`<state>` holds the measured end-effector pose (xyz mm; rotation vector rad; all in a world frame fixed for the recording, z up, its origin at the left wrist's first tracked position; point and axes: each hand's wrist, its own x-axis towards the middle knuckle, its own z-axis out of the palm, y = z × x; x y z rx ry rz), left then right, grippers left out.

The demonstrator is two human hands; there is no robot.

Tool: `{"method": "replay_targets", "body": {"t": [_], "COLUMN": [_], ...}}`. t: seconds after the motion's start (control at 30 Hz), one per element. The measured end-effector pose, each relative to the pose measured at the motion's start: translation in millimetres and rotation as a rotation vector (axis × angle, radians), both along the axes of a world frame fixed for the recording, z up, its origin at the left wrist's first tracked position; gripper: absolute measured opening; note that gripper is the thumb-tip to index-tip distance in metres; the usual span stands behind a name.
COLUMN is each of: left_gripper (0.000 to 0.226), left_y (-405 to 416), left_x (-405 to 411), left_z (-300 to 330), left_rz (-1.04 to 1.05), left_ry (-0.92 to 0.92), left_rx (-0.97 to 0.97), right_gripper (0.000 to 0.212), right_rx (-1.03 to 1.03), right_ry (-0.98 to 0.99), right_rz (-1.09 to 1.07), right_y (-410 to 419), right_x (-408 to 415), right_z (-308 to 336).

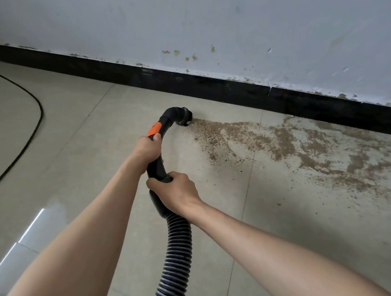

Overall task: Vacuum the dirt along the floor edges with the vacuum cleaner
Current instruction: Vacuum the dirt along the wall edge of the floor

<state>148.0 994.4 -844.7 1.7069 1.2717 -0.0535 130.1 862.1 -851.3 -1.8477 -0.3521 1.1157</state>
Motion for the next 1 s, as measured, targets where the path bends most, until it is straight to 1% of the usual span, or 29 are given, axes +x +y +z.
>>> {"method": "replay_targets", "body": {"t": [0.13,0.23,0.37,0.4,0.5,0.57,0.67,0.77,0.87,1.0], "left_gripper": [0.036,0.033,0.027,0.028,0.042,0.043,0.042,0.041,0.039,0.038], "left_y": [-0.2,9.2,23.9,26.3,32.1,33.7,33.8,33.0,34.4,31.3], "left_x": [4.3,3.6,10.1,13.0,23.9,32.6,46.3,54.8,55.9,44.6], "left_z": [-1.1,-1.7,-12.0,-15.5,-27.1,-34.0,-41.3,-42.8,-38.3,-29.8], "left_rz": [0.03,0.07,0.161,0.177,0.196,0.205,0.191,0.143,0.106,0.065], "left_ry": [-0.026,-0.032,-0.065,-0.078,-0.078,-0.091,-0.104,-0.081,-0.052,-0.011], "left_rx": [-0.018,0.007,0.032,0.043,0.092,0.104,0.113,0.129,0.162,0.149], "right_gripper": [0.024,0.025,0.026,0.027,0.026,0.025,0.025,0.023,0.023,0.024], "right_rx": [0.011,0.022,0.012,0.009,0.005,0.009,0.021,0.044,0.074,0.077], "right_ry": [0.007,0.01,-0.005,-0.003,-0.005,-0.02,-0.033,-0.024,0.021,0.053], "right_rz": [0.013,0.05,0.1,0.109,0.133,0.135,0.114,0.088,0.046,0.024], "right_y": [1.2,11.1,24.1,26.3,30.6,32.3,31.5,28.0,28.1,25.0], "right_x": [5.0,10.2,24.2,29.4,46.9,57.2,67.6,70.4,63.7,47.4], "right_z": [-0.7,-0.7,-9.6,-13.2,-24.8,-32.1,-40.2,-43.7,-39.8,-30.6]}}
